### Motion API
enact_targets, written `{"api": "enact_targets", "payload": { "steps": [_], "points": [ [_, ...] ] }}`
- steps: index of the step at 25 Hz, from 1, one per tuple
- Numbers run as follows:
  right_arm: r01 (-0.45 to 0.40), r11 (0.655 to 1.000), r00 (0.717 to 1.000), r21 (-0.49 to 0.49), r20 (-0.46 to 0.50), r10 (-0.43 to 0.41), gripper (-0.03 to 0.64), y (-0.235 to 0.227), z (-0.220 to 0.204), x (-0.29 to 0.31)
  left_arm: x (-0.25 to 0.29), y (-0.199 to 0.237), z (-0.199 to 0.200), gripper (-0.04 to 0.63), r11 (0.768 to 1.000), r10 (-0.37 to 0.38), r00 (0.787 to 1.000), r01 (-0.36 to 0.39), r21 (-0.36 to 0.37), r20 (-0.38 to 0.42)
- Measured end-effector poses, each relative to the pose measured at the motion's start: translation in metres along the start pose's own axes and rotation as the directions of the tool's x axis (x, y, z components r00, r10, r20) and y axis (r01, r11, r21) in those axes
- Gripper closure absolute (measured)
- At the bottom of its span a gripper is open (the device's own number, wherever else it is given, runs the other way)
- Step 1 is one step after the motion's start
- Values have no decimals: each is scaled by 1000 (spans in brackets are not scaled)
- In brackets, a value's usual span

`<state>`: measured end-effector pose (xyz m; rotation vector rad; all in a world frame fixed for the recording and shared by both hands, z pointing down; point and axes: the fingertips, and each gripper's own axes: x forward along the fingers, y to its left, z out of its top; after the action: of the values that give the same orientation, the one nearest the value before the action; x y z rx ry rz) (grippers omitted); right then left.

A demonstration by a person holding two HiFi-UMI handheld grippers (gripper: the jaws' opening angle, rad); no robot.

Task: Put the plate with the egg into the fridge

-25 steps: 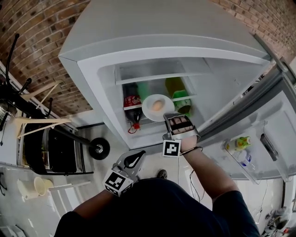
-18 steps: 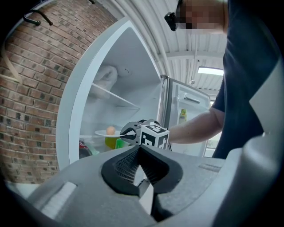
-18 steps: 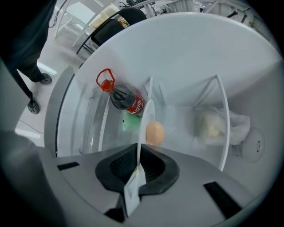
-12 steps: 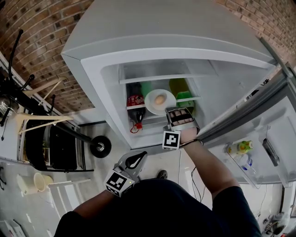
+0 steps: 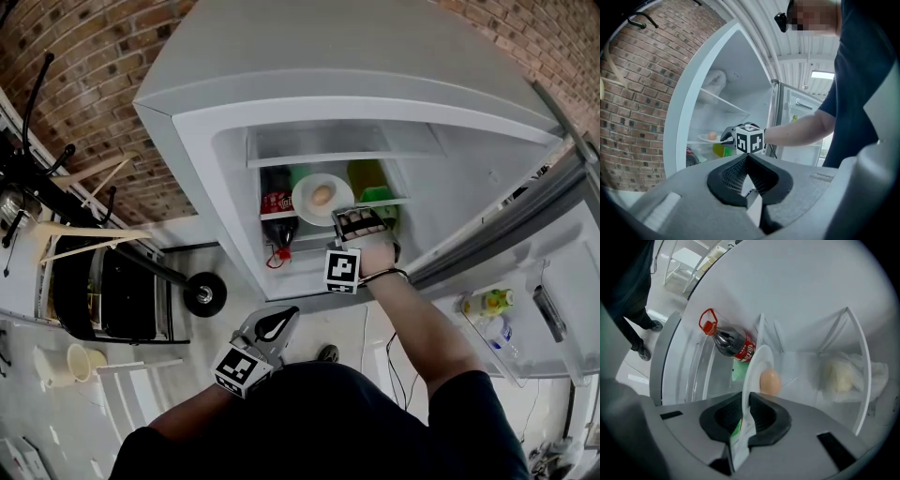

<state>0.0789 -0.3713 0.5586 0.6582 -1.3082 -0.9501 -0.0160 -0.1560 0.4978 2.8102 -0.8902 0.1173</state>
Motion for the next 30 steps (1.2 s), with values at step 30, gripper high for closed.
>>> {"api": "enact_targets", "payload": {
  "steps": [30],
  "points": [
    [-84, 996, 996, 33, -14, 85, 435, 5, 3, 25, -1, -1, 2, 591, 1000, 21, 1000, -20, -9, 4]
  ]
}}
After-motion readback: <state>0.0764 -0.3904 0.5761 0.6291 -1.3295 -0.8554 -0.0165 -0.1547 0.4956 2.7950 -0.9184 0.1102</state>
